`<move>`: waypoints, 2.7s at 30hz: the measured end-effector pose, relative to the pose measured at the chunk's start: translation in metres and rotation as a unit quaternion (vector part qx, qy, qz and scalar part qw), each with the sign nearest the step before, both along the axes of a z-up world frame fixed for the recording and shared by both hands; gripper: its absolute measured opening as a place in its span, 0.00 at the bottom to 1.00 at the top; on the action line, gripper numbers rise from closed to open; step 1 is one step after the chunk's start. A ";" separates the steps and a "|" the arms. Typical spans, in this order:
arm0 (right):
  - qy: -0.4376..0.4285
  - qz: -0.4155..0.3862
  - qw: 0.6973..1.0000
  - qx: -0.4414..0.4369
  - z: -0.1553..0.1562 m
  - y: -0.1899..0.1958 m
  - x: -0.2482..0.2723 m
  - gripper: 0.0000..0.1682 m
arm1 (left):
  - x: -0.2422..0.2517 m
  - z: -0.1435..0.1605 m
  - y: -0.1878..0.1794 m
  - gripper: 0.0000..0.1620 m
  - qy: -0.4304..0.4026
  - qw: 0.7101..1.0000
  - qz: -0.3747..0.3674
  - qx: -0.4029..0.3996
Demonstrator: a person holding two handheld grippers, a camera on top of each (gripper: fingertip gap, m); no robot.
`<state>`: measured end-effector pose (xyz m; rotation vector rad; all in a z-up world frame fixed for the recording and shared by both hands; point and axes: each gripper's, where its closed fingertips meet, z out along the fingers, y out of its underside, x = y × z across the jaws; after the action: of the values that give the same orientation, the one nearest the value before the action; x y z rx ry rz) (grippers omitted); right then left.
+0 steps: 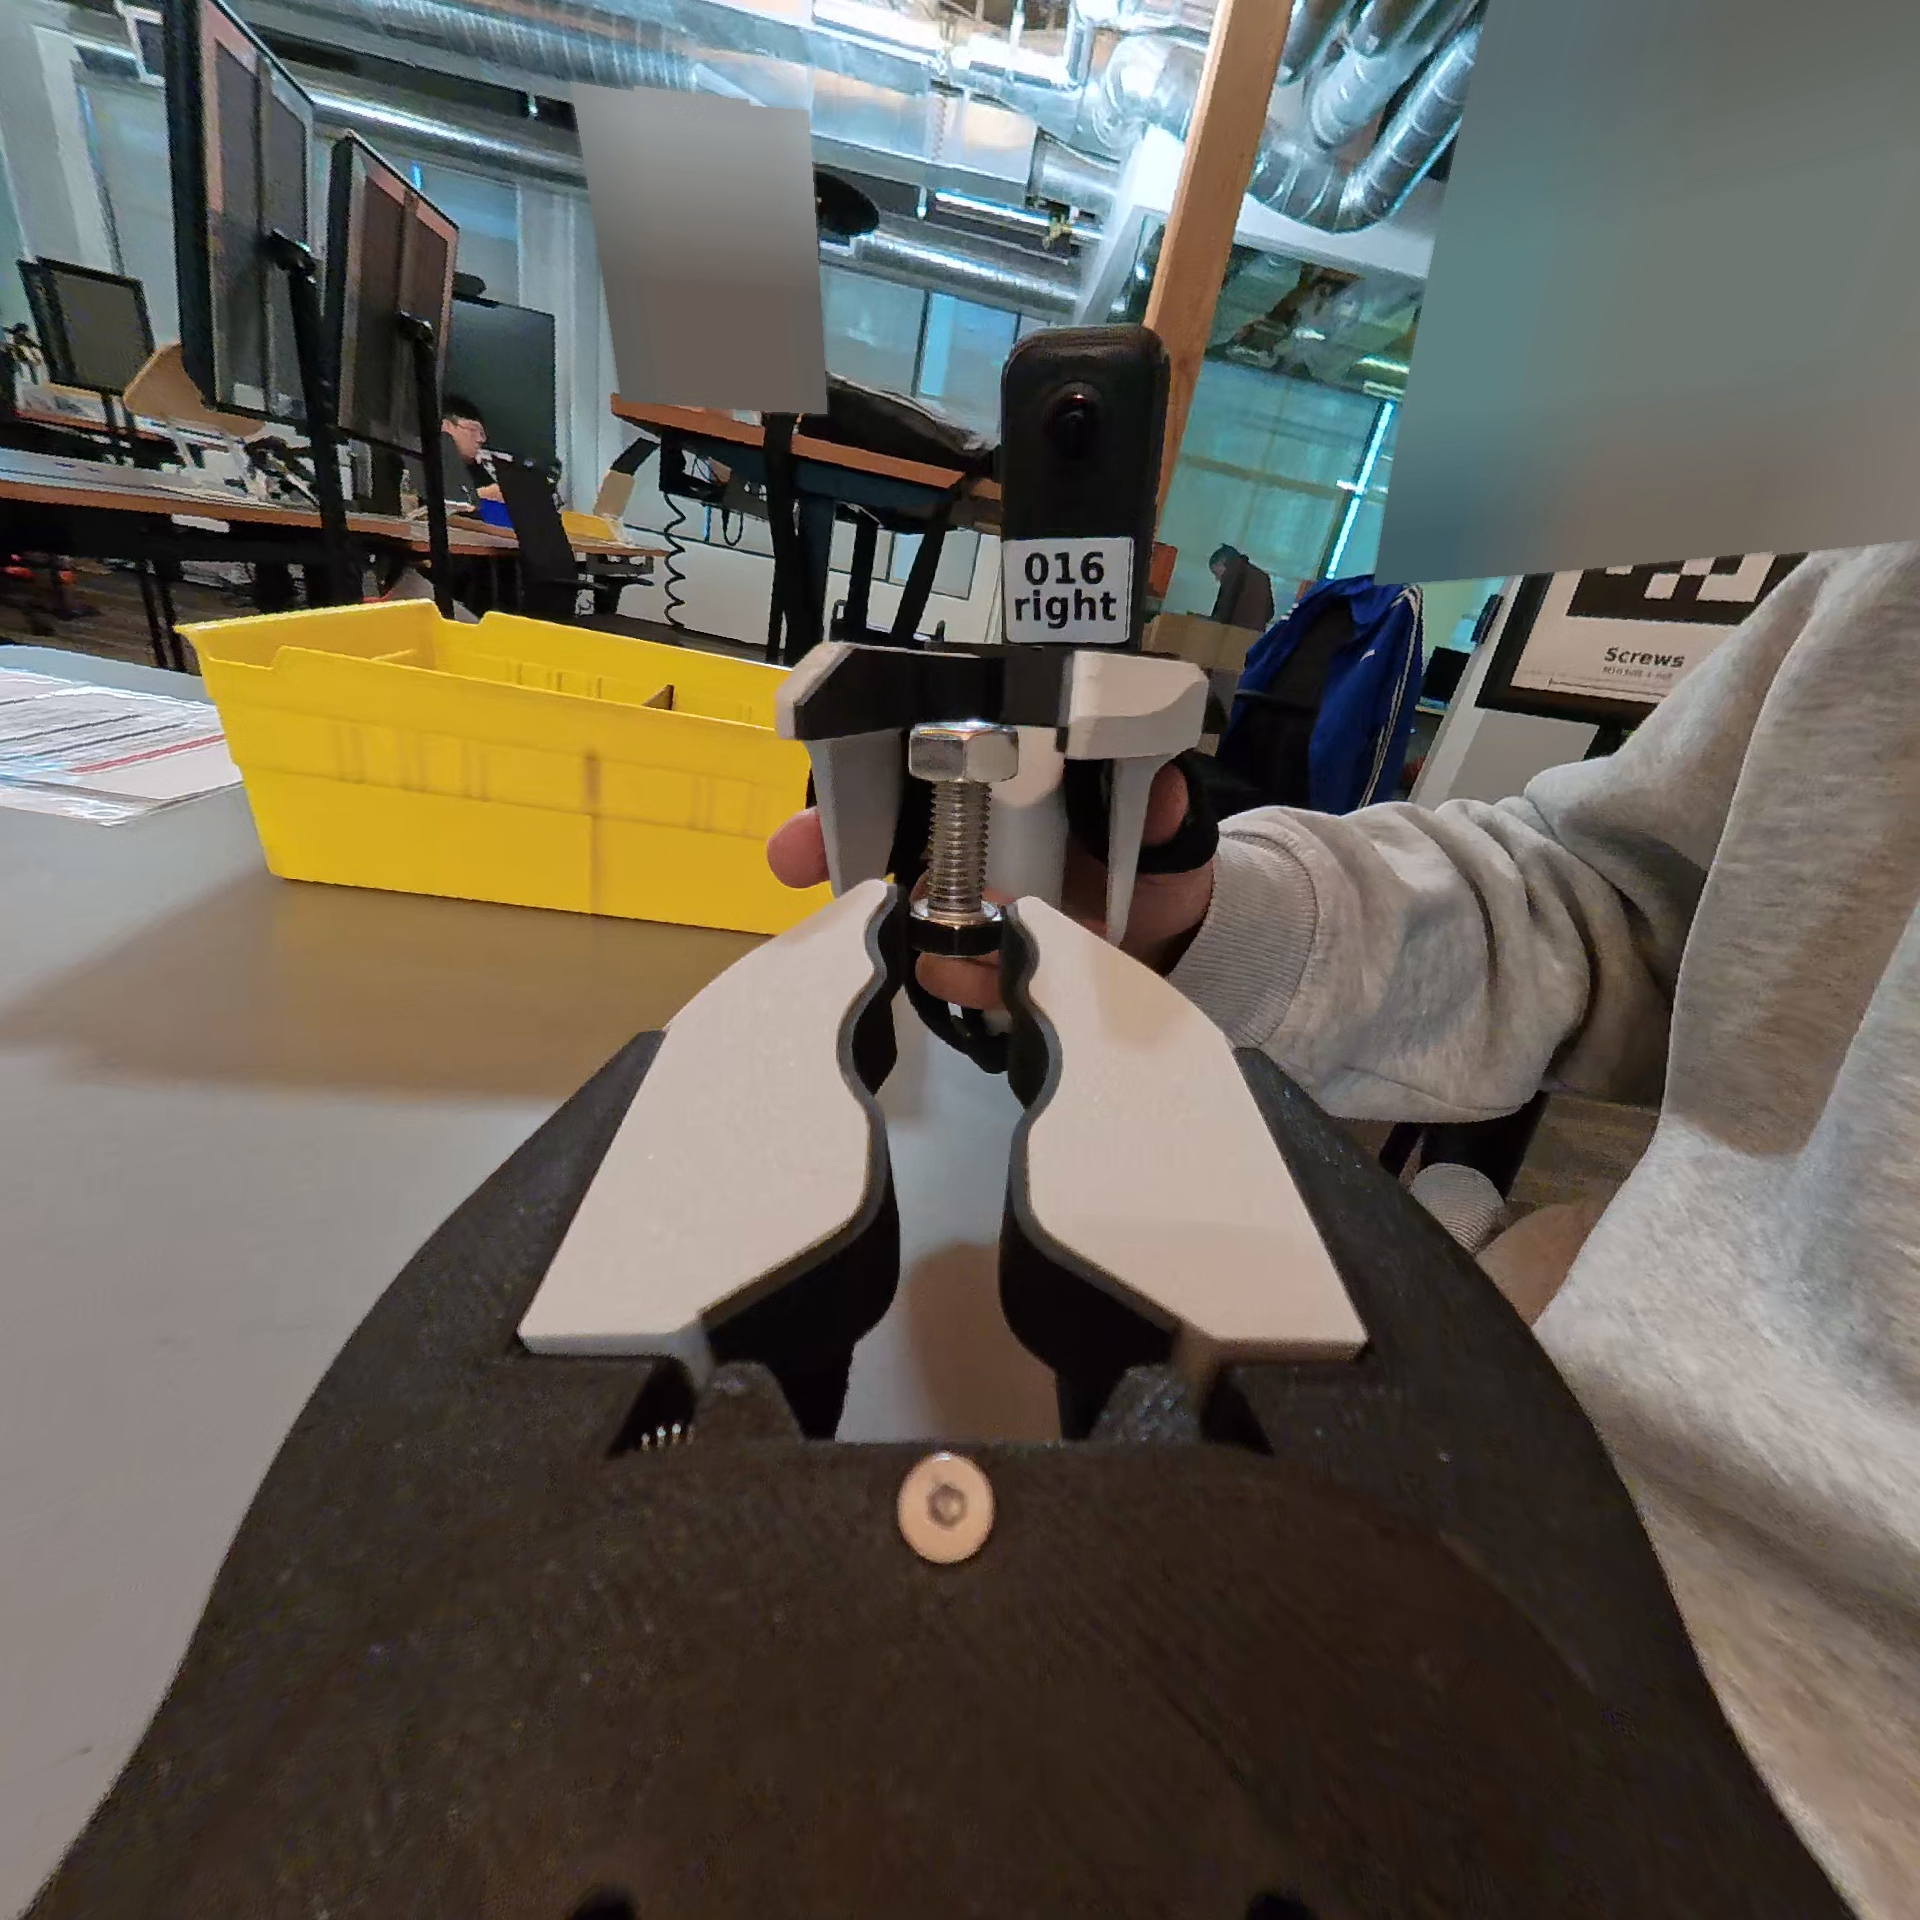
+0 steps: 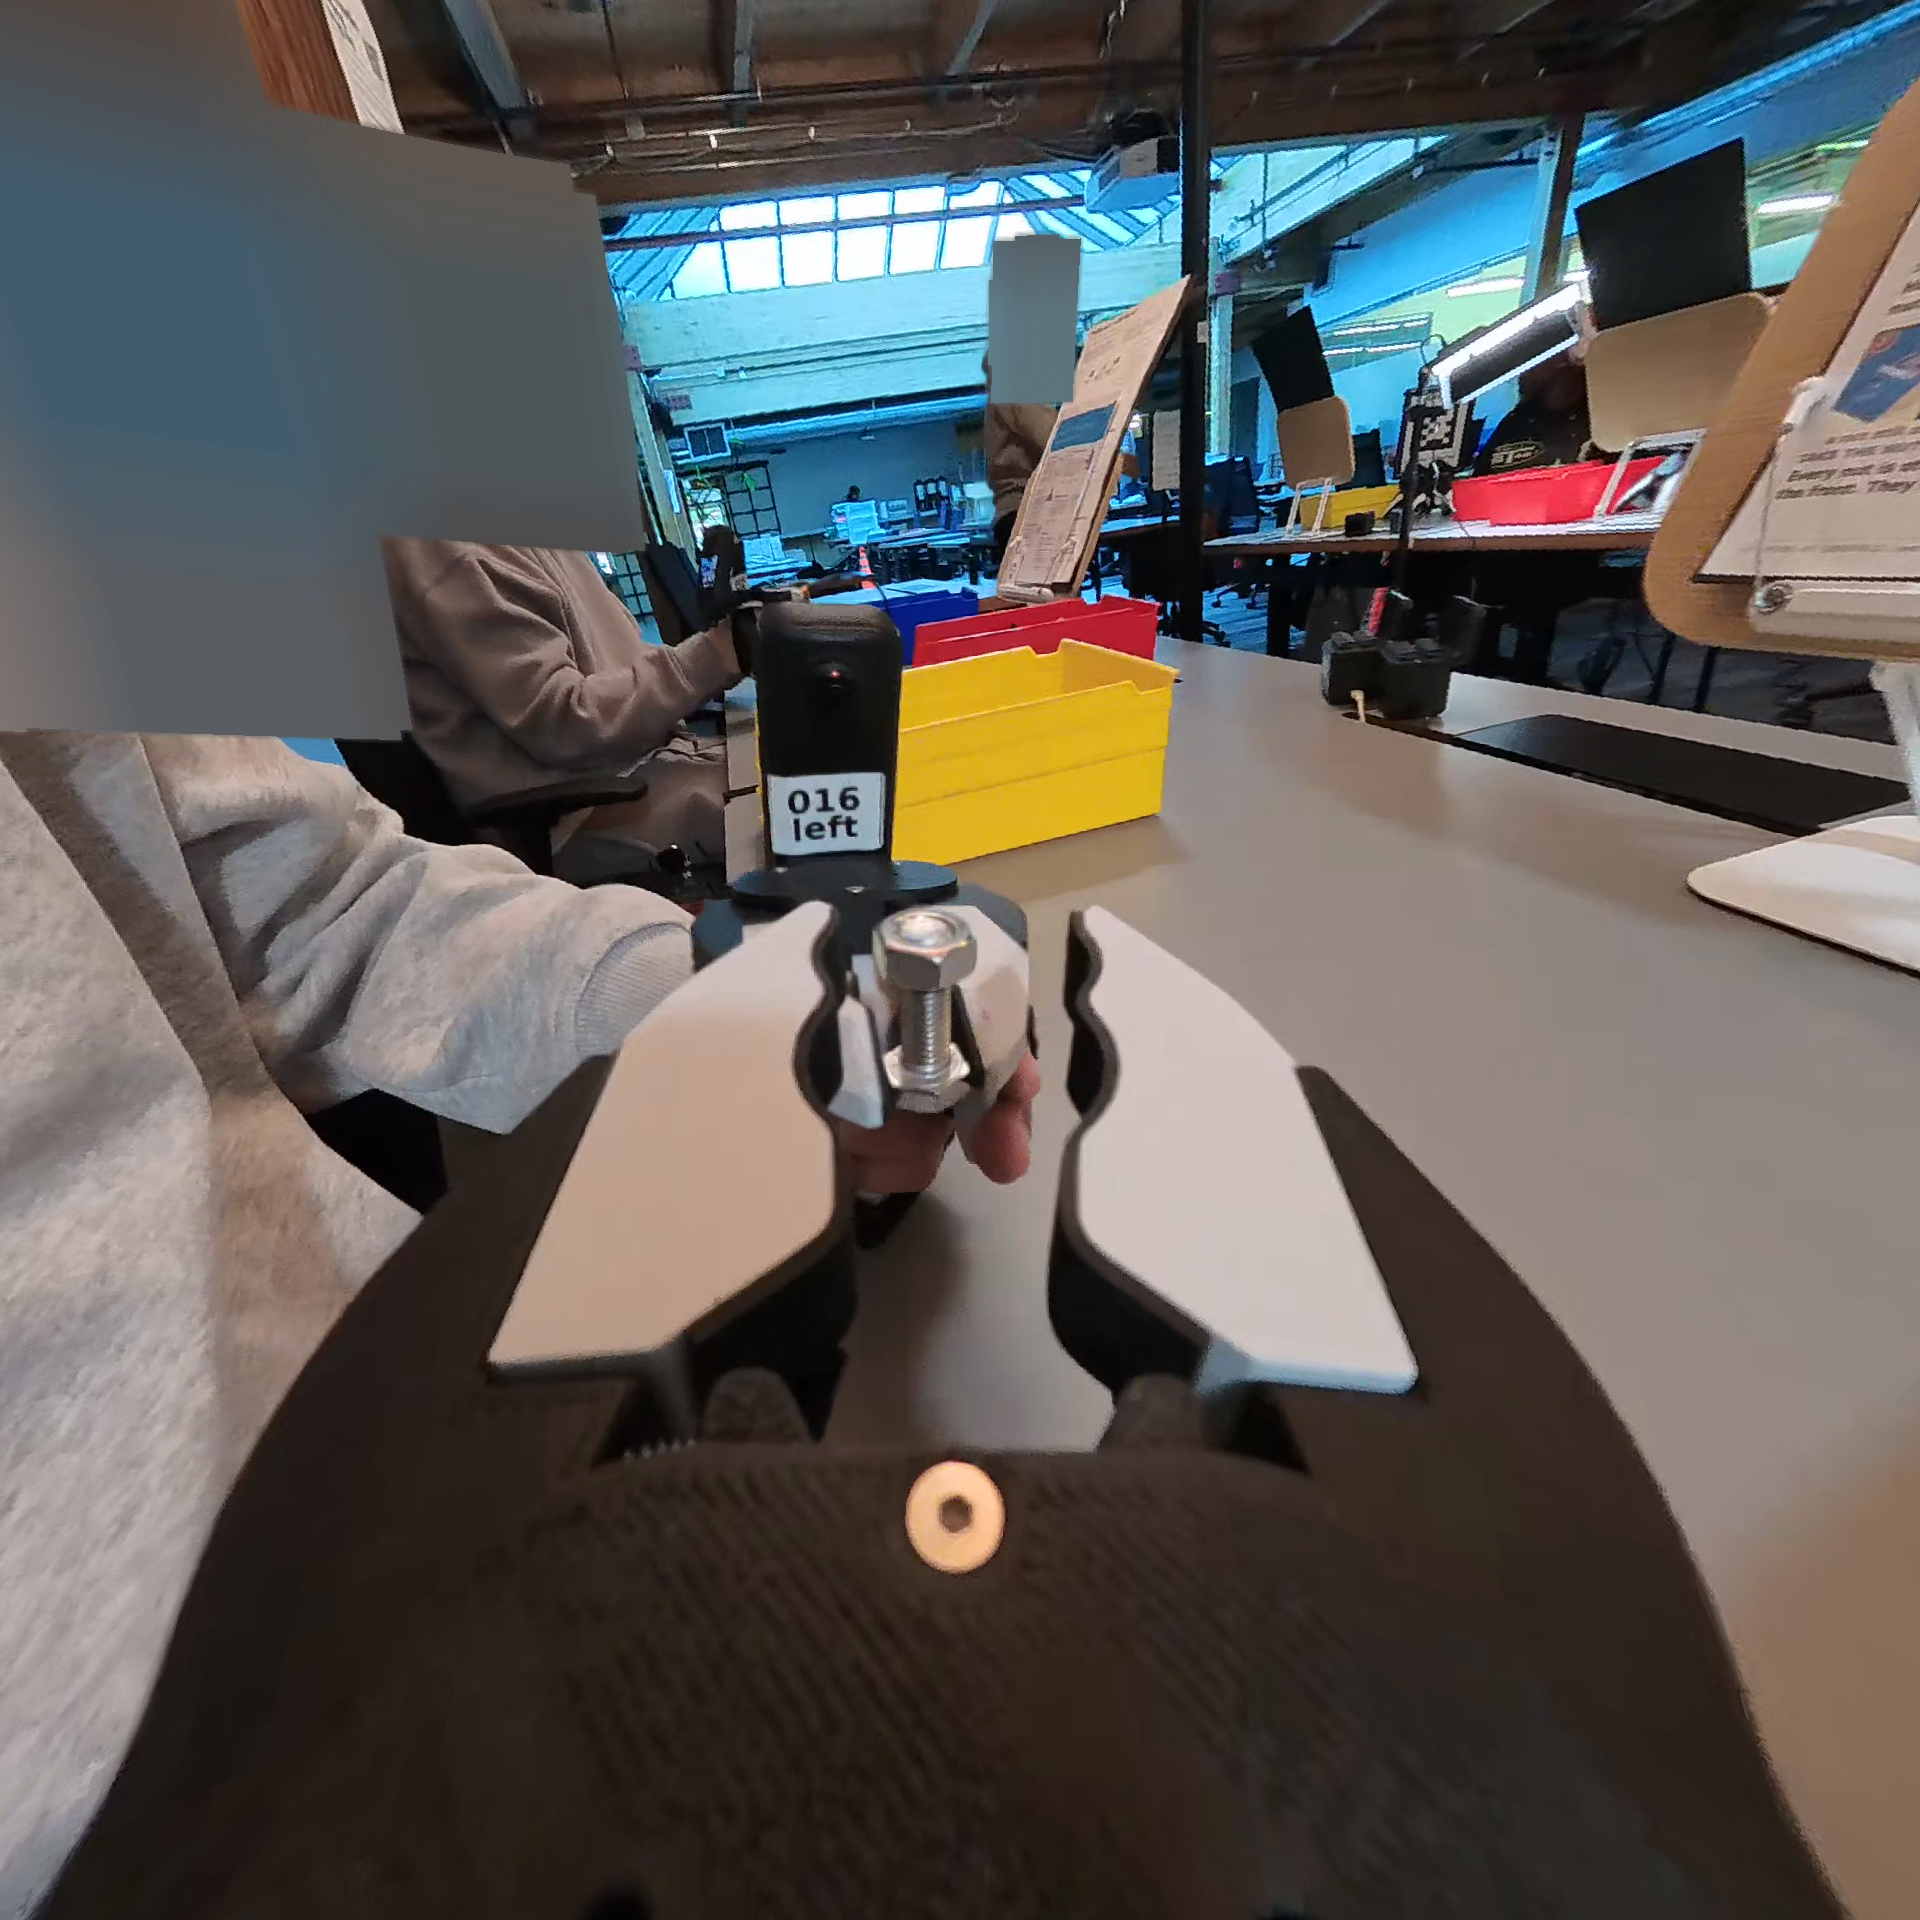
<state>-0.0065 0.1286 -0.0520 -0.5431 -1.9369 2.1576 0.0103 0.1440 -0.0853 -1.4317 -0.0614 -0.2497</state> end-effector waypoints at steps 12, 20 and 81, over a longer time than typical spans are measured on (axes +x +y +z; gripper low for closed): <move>0.006 -0.046 0.998 -0.046 0.009 0.034 -0.016 0.26 | -0.001 0.003 0.000 0.11 0.008 1.000 0.009 0.005; 0.019 -0.011 1.000 -0.014 0.005 0.005 0.000 0.26 | -0.002 0.003 0.000 0.11 0.008 1.000 0.012 0.005; 0.034 -0.041 0.999 0.003 0.003 -0.002 0.001 0.16 | -0.011 0.003 -0.003 0.11 0.018 0.999 0.049 0.002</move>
<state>-0.0058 0.1271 -0.0485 -0.5325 -1.8528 2.0914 -0.0003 0.1414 -0.0825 -1.4238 -0.1010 -0.1428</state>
